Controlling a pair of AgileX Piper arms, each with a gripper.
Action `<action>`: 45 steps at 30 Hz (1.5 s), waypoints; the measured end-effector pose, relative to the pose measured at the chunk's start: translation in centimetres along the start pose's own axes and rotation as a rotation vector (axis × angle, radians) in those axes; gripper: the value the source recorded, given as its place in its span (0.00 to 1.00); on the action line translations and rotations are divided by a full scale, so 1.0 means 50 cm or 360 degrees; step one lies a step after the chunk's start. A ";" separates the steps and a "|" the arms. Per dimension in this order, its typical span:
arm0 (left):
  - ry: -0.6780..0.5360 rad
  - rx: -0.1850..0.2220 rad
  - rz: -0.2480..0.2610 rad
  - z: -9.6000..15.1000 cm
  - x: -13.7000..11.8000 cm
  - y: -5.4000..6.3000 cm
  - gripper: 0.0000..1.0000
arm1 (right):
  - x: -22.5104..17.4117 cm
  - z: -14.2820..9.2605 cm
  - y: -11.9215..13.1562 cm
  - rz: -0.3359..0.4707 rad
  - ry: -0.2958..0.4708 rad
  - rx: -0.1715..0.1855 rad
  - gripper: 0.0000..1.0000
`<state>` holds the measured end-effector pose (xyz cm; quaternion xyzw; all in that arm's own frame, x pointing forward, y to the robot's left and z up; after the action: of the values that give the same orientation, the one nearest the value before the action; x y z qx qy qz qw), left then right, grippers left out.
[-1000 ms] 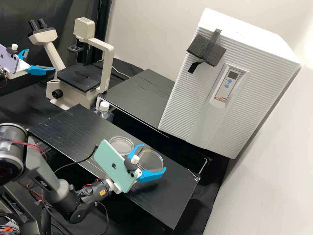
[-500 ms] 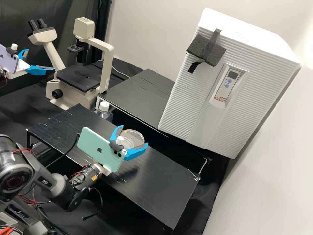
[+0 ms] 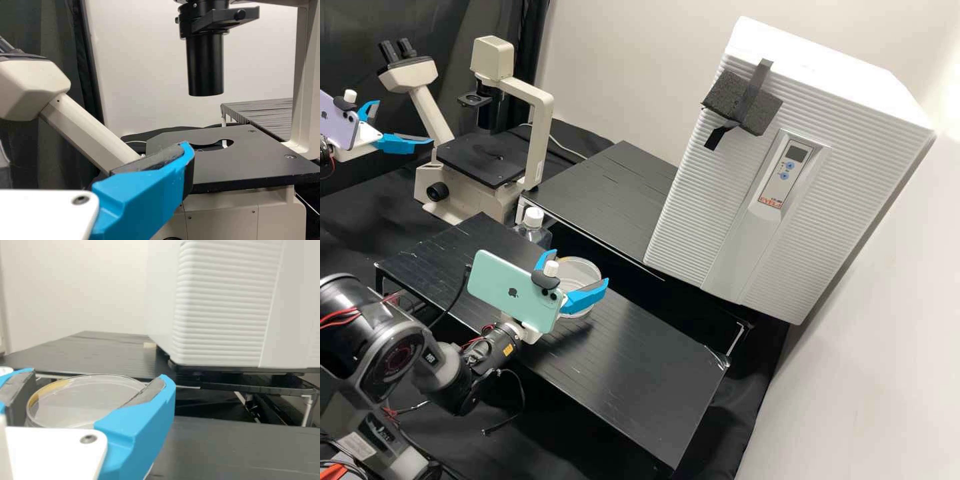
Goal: Close the petri dish lid.
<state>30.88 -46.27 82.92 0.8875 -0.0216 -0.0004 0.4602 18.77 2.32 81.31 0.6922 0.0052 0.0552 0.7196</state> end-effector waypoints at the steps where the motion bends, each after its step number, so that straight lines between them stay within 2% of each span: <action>1: 0.0000 0.0000 0.0000 0.000 0.000 0.000 1.00 | 0.001 0.000 -0.003 -0.0011 -0.0001 -0.0013 0.00; 12: 0.0000 0.0000 0.0000 0.000 0.000 0.000 1.00 | 0.004 0.009 -0.012 -0.0054 -0.0038 -0.0044 0.00; 21: 0.0000 0.0000 0.0000 0.000 0.000 0.000 1.00 | -0.002 0.029 0.000 0.0000 -0.0122 -0.0057 0.00; 34: 0.0000 0.0000 0.0000 0.000 0.000 0.000 1.00 | -0.013 0.034 -0.002 -0.0023 -0.0123 -0.0070 0.00; 37: 0.0000 0.0000 0.0000 0.000 0.000 0.000 1.00 | -0.015 0.028 0.004 -0.0001 -0.0093 -0.0050 0.00; 45: 0.0000 0.0000 0.0000 0.000 0.000 0.000 1.00 | -0.022 0.015 0.018 0.0055 -0.0042 -0.0060 0.00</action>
<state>30.88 -46.27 82.92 0.8875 -0.0216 -0.0004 0.4602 17.67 1.53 82.14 0.6793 -0.0173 0.0586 0.7313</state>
